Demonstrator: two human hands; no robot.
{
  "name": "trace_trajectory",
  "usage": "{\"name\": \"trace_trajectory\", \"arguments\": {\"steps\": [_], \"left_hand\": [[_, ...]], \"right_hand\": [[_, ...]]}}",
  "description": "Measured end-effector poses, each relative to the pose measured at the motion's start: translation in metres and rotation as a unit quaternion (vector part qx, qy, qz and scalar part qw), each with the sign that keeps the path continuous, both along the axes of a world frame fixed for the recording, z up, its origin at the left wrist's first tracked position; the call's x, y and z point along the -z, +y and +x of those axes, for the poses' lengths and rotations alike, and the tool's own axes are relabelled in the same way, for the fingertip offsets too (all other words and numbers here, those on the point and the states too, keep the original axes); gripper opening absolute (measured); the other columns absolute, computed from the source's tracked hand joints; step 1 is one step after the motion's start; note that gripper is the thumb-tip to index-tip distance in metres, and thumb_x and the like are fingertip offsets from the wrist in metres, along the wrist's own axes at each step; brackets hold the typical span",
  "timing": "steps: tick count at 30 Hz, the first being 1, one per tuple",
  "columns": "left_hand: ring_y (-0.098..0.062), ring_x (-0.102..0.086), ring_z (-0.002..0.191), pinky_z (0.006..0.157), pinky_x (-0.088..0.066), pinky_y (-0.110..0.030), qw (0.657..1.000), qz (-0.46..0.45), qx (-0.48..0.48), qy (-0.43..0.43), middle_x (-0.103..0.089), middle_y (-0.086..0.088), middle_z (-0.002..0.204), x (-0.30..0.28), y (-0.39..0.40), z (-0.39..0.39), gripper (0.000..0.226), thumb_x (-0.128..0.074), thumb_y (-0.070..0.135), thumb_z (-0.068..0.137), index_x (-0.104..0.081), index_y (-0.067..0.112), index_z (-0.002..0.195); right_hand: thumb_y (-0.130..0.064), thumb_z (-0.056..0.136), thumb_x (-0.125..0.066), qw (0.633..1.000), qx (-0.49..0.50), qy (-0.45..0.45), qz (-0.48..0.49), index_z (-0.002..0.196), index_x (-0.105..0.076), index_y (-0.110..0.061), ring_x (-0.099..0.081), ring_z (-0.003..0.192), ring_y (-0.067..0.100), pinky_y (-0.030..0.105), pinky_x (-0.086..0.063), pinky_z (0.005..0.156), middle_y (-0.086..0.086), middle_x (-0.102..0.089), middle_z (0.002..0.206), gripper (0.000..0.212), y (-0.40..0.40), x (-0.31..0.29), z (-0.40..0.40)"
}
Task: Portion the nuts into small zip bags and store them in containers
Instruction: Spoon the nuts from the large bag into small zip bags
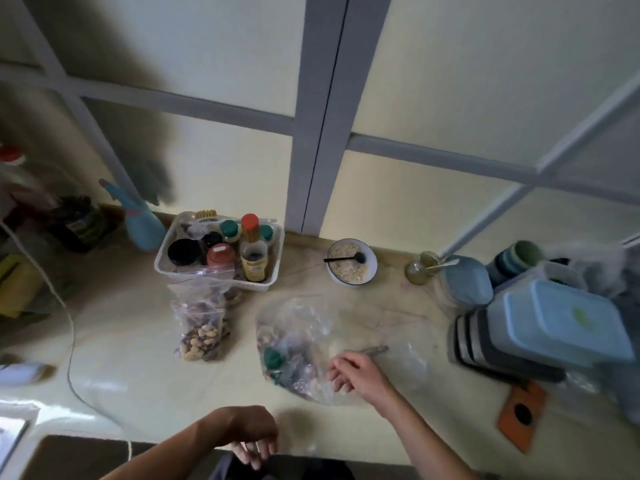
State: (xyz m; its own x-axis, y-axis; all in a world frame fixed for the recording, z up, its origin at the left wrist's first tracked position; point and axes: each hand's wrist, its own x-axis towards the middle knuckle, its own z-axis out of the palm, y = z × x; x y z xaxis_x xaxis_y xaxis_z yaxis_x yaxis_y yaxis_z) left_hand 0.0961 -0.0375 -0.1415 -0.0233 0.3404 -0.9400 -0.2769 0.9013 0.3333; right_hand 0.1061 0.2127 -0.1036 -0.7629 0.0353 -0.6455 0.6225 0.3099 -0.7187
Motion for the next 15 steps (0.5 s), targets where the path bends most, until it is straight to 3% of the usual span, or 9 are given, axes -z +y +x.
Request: {"name": "trace_trajectory", "arguments": {"steps": [2,4,6,9,15], "left_hand": [[-0.008,-0.068,0.069,0.065,-0.057,-0.021,0.999,0.016,0.025,0.015,-0.072,0.003,0.092,0.004,0.026,0.011,0.02,-0.052,0.026,0.083,-0.068,0.023,0.095],[-0.009,-0.067,0.075,0.074,-0.058,-0.029,0.998,0.037,0.03,0.042,-0.072,-0.001,0.098,0.002,0.049,0.019,0.017,-0.052,0.031,0.081,-0.066,0.025,0.089],[-0.013,-0.067,0.074,0.069,-0.057,-0.028,0.998,0.054,-0.011,0.038,-0.07,-0.002,0.092,-0.002,0.071,0.025,0.016,-0.051,0.028,0.083,-0.065,0.024,0.091],[-0.02,-0.068,0.073,0.057,-0.05,-0.023,0.992,0.059,-0.101,0.039,-0.067,-0.002,0.085,-0.004,0.1,0.028,0.021,-0.051,0.02,0.083,-0.064,0.017,0.098],[-0.022,-0.073,0.082,0.065,-0.052,-0.026,0.945,0.075,-0.31,0.077,-0.073,-0.006,0.094,-0.008,0.142,0.02,0.038,-0.057,0.021,0.081,-0.057,0.016,0.118]], "right_hand": [[-0.01,0.099,-0.051,0.992,0.086,0.014,0.093,0.08,-0.068,-0.013,-0.063,0.056,0.01,0.019,-0.044,0.053,0.004,-0.069,0.073,0.025,0.047,0.012,0.002],[-0.015,0.095,-0.054,0.964,0.139,0.003,0.225,0.081,-0.066,-0.017,-0.068,0.076,0.019,0.026,-0.047,0.063,0.001,-0.072,0.081,0.019,0.089,0.025,0.006],[-0.014,0.093,-0.054,0.942,0.14,-0.032,0.303,0.093,-0.068,-0.015,-0.067,0.096,0.028,0.026,-0.04,0.069,0.006,-0.072,0.1,0.013,0.123,0.041,0.012],[-0.011,0.089,-0.056,0.939,0.106,-0.051,0.324,0.105,-0.067,-0.012,-0.064,0.104,0.031,0.027,-0.043,0.075,0.01,-0.068,0.11,0.019,0.148,0.063,0.015],[-0.008,0.09,-0.054,0.949,0.101,0.008,0.3,0.102,-0.065,-0.016,-0.061,0.101,0.027,0.03,-0.048,0.083,0.008,-0.062,0.113,0.018,0.163,0.07,0.0]]}}
